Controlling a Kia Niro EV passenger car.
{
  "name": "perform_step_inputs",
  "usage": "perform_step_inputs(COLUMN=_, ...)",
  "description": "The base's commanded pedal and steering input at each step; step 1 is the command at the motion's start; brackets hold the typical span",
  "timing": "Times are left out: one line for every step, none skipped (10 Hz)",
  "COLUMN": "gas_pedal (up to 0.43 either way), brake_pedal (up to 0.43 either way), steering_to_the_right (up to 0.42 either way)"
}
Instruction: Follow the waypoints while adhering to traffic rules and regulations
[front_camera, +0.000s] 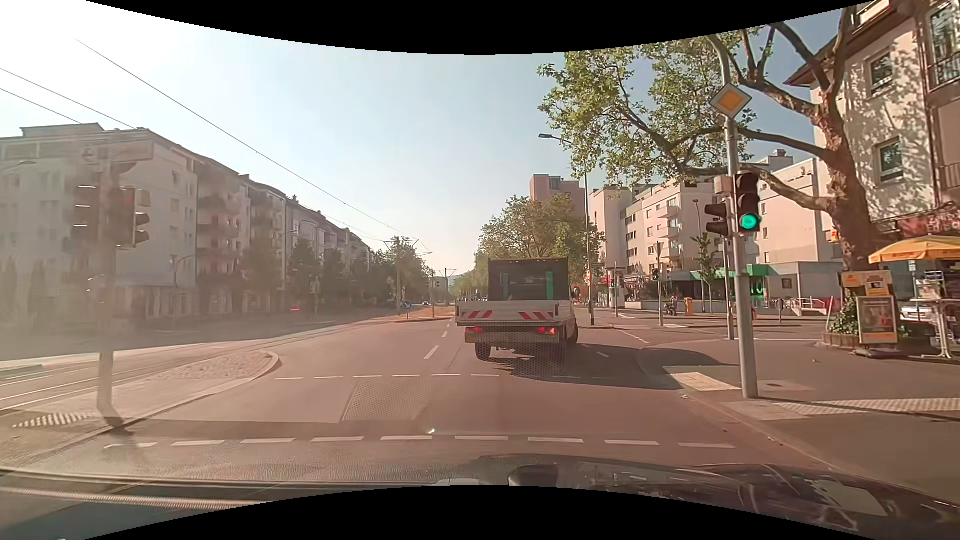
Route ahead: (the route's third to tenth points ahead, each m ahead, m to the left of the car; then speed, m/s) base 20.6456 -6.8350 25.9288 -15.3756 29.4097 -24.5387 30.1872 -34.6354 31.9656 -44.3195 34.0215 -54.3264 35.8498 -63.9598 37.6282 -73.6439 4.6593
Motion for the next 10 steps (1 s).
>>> perform_step_inputs(gas_pedal=0.067, brake_pedal=0.0, steering_to_the_right=-0.002)
perform_step_inputs(gas_pedal=0.067, brake_pedal=0.0, steering_to_the_right=-0.003)
perform_step_inputs(gas_pedal=0.067, brake_pedal=0.0, steering_to_the_right=-0.002)
perform_step_inputs(gas_pedal=0.067, brake_pedal=0.0, steering_to_the_right=-0.003)
perform_step_inputs(gas_pedal=0.039, brake_pedal=0.0, steering_to_the_right=-0.003)
perform_step_inputs(gas_pedal=0.0, brake_pedal=0.0, steering_to_the_right=-0.002)
perform_step_inputs(gas_pedal=0.0, brake_pedal=0.0, steering_to_the_right=-0.003)
perform_step_inputs(gas_pedal=0.0, brake_pedal=0.0, steering_to_the_right=-0.002)
perform_step_inputs(gas_pedal=0.0, brake_pedal=0.0, steering_to_the_right=0.002)
perform_step_inputs(gas_pedal=0.0, brake_pedal=0.0, steering_to_the_right=0.006)
